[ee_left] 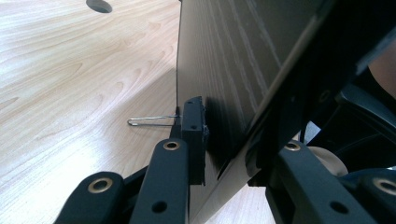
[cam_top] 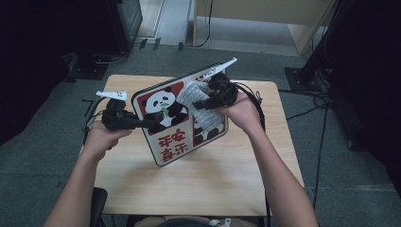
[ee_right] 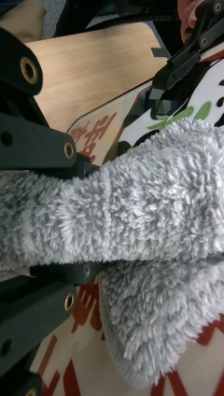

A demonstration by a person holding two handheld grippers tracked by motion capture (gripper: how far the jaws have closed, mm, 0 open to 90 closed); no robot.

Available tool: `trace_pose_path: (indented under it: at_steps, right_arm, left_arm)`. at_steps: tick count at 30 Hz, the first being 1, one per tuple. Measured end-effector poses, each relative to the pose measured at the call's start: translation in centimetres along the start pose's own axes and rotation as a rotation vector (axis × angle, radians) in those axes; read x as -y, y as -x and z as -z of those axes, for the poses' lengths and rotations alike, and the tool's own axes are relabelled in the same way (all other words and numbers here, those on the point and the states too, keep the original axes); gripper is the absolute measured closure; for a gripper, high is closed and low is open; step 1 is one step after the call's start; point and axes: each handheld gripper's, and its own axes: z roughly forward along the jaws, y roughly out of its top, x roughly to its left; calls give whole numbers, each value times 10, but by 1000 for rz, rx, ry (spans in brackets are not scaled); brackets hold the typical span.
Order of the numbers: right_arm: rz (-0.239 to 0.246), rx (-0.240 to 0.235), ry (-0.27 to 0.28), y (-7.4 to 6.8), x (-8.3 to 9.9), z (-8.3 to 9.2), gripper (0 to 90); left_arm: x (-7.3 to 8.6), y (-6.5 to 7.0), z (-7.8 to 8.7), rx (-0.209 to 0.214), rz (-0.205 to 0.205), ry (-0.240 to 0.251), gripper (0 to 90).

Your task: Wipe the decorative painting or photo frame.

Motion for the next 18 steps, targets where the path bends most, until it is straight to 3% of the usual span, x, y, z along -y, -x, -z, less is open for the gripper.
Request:
trace_pose_path:
  at_steps: [18]
  right_arm:
    - [0, -8, 26, 3, 19, -11, 656]
  left_arm:
    - [0, 0, 0, 2, 2, 0, 754]
